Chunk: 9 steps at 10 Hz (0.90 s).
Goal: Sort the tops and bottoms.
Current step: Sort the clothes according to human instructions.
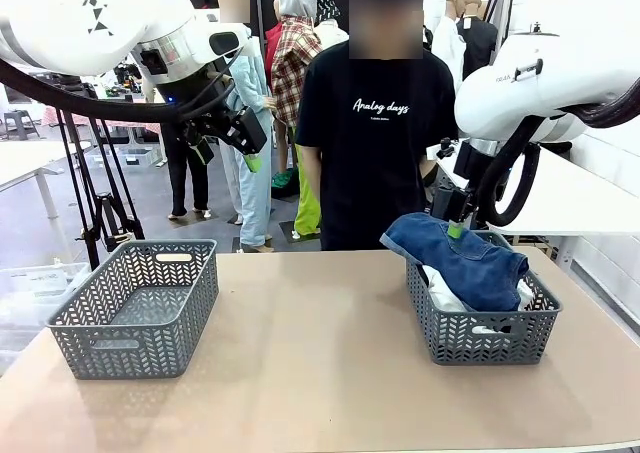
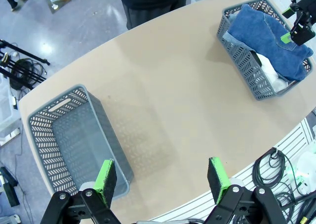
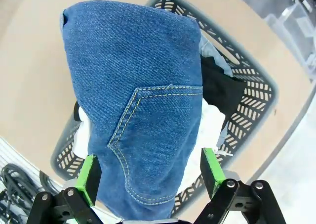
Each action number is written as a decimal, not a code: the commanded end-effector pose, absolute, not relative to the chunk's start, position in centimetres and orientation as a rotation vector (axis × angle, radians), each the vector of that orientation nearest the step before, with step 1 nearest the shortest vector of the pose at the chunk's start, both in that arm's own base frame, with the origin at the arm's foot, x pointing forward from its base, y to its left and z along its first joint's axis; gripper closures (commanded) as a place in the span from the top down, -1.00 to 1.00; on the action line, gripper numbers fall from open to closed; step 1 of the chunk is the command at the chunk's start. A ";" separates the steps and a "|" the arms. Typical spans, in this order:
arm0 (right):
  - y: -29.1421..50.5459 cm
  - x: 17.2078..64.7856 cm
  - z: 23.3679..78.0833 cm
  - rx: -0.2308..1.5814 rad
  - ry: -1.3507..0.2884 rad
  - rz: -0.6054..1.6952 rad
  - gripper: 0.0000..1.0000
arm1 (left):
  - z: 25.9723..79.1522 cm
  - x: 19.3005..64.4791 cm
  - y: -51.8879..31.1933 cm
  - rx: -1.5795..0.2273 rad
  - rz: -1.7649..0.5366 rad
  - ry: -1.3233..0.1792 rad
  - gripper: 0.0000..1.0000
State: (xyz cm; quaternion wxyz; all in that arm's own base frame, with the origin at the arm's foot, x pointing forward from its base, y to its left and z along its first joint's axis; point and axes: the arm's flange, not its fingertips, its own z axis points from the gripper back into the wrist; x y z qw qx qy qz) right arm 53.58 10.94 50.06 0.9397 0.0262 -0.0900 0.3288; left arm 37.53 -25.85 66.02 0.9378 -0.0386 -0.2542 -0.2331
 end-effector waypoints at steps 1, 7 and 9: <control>10.9 53.5 50.0 0.047 -0.185 0.675 1.00 | 66.0 37.6 -25.7 -0.080 -0.473 -0.524 0.92; 10.9 53.5 50.0 0.047 -0.185 0.675 1.00 | 66.0 37.6 -25.7 -0.080 -0.473 -0.524 0.92; 10.9 53.5 50.0 0.047 -0.185 0.675 1.00 | 66.0 37.6 -25.7 -0.080 -0.473 -0.524 0.92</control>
